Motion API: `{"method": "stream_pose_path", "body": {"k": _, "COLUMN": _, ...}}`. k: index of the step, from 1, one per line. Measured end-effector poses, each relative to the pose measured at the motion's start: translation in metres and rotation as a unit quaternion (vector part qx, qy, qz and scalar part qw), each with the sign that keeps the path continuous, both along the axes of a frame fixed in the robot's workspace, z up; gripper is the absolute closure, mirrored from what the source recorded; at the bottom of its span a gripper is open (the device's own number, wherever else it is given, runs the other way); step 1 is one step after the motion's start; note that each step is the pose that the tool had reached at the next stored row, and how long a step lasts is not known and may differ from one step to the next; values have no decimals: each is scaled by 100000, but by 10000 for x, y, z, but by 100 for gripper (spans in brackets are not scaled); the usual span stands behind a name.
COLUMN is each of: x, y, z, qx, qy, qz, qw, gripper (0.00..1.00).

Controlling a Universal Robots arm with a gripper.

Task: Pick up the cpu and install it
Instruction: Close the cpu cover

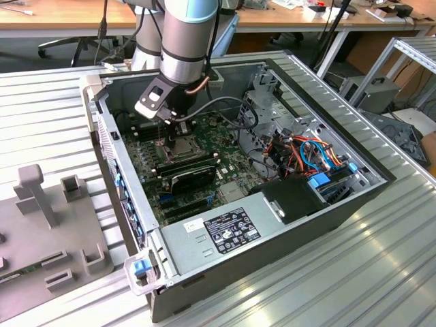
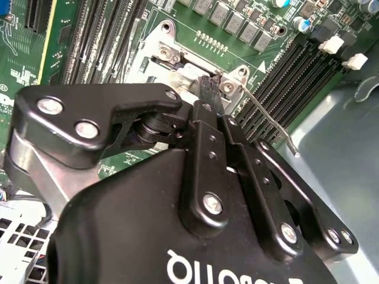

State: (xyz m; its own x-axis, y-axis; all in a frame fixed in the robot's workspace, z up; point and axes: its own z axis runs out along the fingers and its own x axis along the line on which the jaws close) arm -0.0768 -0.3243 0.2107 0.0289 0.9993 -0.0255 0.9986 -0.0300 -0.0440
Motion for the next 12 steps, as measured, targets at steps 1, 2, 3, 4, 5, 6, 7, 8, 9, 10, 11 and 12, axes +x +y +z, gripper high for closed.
{"method": "stream_pose_path", "body": {"k": 1, "x": 0, "y": 0, "z": 0, "qx": -3, "qy": 3, "qz": -3, "qw": 100000, "gripper": 89}}
{"method": "stream_pose_path", "body": {"k": 2, "x": -1, "y": 0, "z": -1, "qx": 6, "qy": -2, "qz": -11, "qw": 100000, "gripper": 89}}
{"method": "stream_pose_path", "body": {"k": 3, "x": -1, "y": 0, "z": -1, "qx": 12, "qy": -6, "qz": -11, "qw": 100000, "gripper": 89}}
{"method": "stream_pose_path", "body": {"k": 4, "x": -1, "y": 1, "z": -6, "qx": 29, "qy": -17, "qz": -15, "qw": 100000, "gripper": 89}}
{"method": "stream_pose_path", "body": {"k": 5, "x": -2, "y": 1, "z": -14, "qx": 26, "qy": -13, "qz": -12, "qw": 100000, "gripper": 89}}
{"method": "stream_pose_path", "body": {"k": 6, "x": -3, "y": 0, "z": -28, "qx": 17, "qy": -6, "qz": -12, "qw": 100000, "gripper": 89}}
{"method": "stream_pose_path", "body": {"k": 7, "x": -4, "y": -1, "z": -38, "qx": -6, "qy": 10, "qz": -10, "qw": 100000, "gripper": 89}}
{"method": "stream_pose_path", "body": {"k": 8, "x": -5, "y": -1, "z": -44, "qx": -22, "qy": 26, "qz": -9, "qw": 100000, "gripper": 89}}
{"method": "stream_pose_path", "body": {"k": 9, "x": -5, "y": -1, "z": -49, "qx": -32, "qy": 28, "qz": -8, "qw": 100000, "gripper": 89}}
{"method": "stream_pose_path", "body": {"k": 10, "x": -5, "y": -2, "z": -55, "qx": -24, "qy": 23, "qz": -11, "qw": 100000, "gripper": 89}}
{"method": "stream_pose_path", "body": {"k": 11, "x": -5, "y": -1, "z": -57, "qx": -12, "qy": 12, "qz": -11, "qw": 100000, "gripper": 89}}
{"method": "stream_pose_path", "body": {"k": 12, "x": -4, "y": 0, "z": -58, "qx": -3, "qy": 4, "qz": -12, "qw": 100000, "gripper": 89}}
